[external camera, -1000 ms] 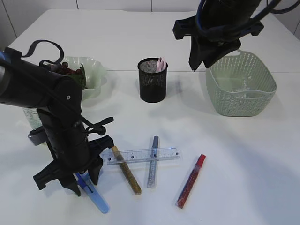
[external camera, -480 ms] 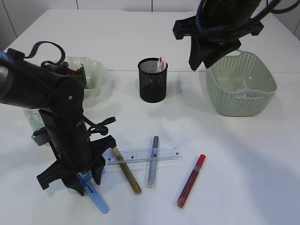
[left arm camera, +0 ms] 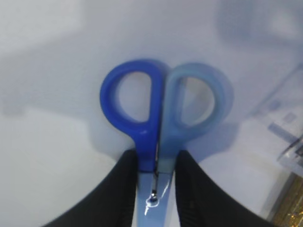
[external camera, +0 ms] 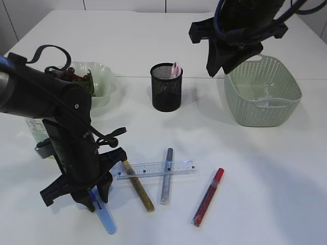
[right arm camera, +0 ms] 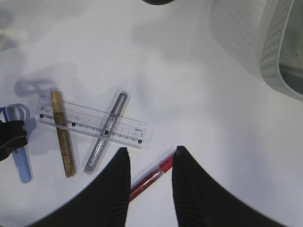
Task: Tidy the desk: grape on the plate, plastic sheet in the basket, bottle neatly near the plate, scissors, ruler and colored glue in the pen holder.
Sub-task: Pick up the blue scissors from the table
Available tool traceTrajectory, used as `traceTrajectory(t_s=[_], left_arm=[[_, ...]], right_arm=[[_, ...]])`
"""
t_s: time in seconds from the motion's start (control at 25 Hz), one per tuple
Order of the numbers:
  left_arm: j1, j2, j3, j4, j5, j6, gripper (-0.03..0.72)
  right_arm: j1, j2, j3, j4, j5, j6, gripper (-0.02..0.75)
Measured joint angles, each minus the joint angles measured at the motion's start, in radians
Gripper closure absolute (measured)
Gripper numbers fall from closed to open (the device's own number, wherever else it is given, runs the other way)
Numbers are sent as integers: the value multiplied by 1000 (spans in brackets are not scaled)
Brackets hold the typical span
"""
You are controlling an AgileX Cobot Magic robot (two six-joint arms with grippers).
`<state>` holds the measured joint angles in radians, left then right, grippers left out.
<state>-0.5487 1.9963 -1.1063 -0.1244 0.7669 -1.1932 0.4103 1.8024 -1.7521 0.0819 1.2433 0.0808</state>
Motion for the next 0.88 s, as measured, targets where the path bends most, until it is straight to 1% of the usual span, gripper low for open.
traceTrajectory(t_s=[0.16, 0.4, 0.88], left_arm=[[0, 0, 0, 4, 3, 55, 510], [0, 0, -1, 31, 32, 159, 515], [0, 2, -1, 48, 62, 550, 515]], right_arm=[[0, 0, 0, 0, 0, 0, 480], [0, 0, 0, -2, 0, 0, 480], [0, 0, 0, -2, 0, 0, 480]])
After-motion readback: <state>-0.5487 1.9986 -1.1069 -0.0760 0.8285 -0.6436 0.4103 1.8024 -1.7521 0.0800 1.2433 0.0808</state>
